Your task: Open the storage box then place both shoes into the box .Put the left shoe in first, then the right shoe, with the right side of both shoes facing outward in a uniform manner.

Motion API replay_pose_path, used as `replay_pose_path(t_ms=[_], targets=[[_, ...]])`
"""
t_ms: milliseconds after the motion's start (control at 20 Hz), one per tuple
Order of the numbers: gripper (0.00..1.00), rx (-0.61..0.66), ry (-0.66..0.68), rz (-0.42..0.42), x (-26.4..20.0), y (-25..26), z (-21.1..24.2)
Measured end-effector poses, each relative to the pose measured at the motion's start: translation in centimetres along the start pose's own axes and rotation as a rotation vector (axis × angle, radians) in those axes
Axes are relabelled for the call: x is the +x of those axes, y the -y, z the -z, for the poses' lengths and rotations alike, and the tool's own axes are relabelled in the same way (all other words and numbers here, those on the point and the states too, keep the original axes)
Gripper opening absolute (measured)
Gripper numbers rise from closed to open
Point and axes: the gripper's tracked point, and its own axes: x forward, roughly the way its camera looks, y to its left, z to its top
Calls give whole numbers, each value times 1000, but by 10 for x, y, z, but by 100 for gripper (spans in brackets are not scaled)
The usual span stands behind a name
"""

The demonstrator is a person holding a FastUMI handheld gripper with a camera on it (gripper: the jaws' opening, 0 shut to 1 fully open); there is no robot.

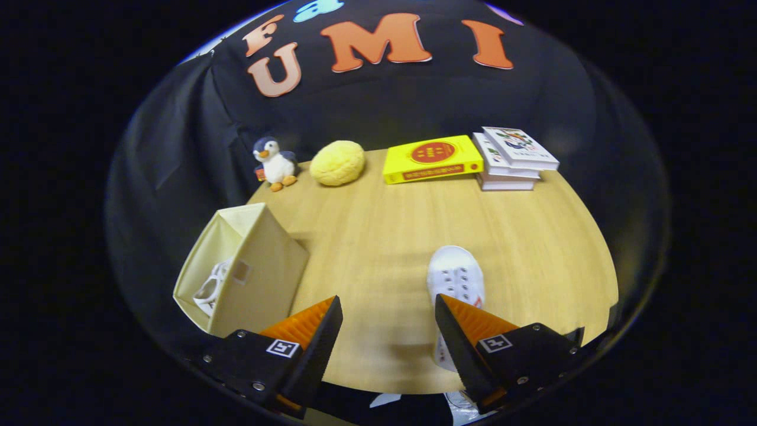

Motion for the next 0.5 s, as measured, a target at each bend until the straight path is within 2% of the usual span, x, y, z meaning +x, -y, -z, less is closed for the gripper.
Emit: replay_pose_path(t_ms=[100,300,500], targets=[[92,13,-21,49,1,33,18],[83,0,-63,88,10,74,45],[75,-53,-112,82,38,90,68]])
